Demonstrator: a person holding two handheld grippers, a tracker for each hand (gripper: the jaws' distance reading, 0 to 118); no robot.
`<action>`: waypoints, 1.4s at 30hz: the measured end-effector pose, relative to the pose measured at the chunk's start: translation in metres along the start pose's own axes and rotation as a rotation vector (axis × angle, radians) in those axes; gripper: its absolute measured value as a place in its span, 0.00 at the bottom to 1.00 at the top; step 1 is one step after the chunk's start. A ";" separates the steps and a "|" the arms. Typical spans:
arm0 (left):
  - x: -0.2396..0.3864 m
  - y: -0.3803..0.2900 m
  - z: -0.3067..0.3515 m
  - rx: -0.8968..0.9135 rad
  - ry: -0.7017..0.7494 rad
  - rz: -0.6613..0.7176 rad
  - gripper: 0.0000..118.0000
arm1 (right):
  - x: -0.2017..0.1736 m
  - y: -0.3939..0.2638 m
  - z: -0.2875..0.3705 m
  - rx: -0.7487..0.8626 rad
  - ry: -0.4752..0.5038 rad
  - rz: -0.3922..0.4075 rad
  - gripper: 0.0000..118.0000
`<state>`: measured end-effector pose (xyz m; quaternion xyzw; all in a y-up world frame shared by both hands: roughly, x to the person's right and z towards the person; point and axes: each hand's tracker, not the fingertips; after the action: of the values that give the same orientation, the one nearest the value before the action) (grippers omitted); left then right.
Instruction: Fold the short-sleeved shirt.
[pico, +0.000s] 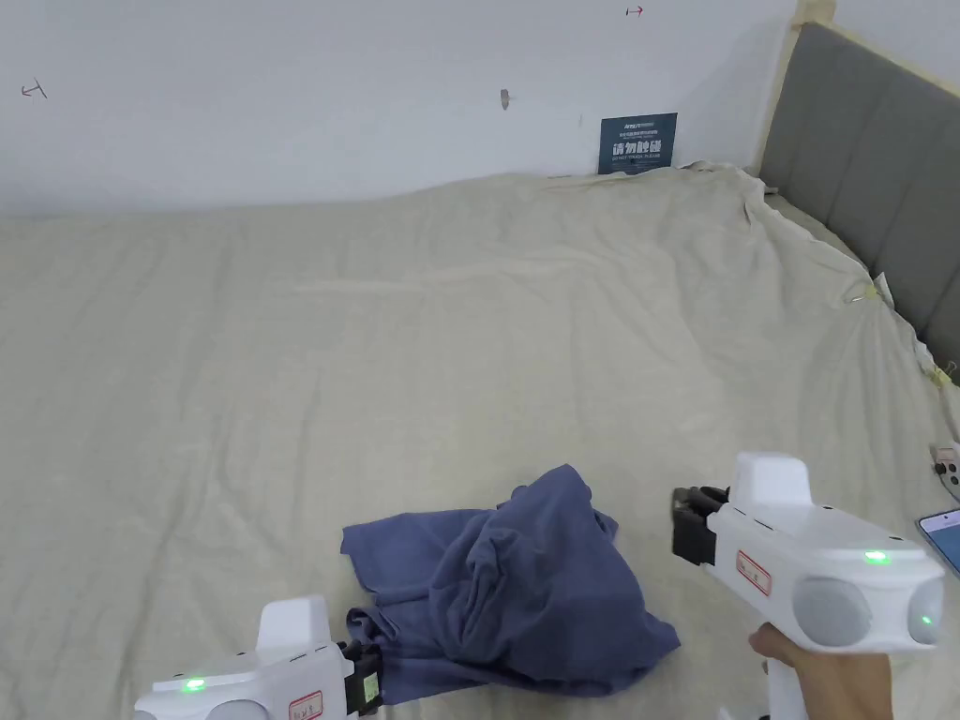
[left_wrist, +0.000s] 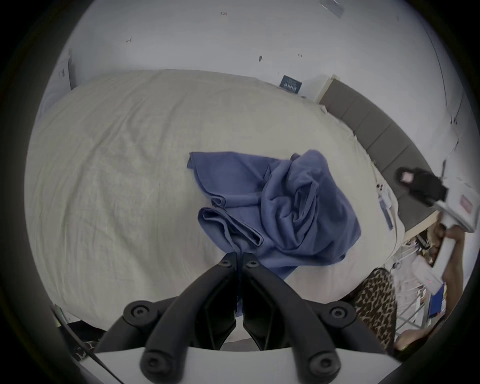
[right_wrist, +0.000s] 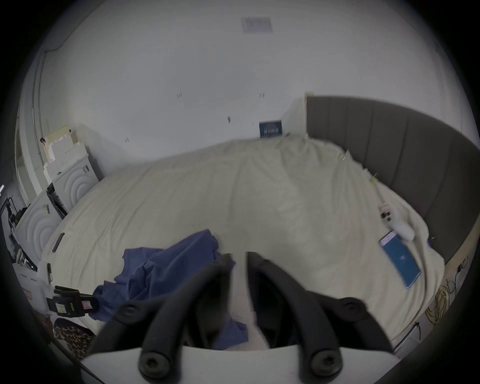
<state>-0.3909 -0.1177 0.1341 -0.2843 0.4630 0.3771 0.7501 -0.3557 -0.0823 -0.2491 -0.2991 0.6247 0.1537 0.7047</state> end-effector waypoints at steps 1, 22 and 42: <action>0.000 0.002 -0.001 0.006 -0.004 0.002 0.00 | -0.001 0.004 -0.013 -0.029 0.014 -0.018 0.55; -0.005 0.011 -0.006 -0.015 -0.029 -0.006 0.00 | -0.048 0.023 -0.155 -0.344 0.148 -0.096 0.13; -0.059 0.104 0.064 0.263 -0.044 0.124 0.00 | 0.019 0.112 0.020 0.115 0.091 -0.020 0.05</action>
<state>-0.4634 -0.0278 0.2060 -0.1462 0.5085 0.3650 0.7661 -0.4026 0.0136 -0.2921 -0.2713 0.6609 0.0967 0.6930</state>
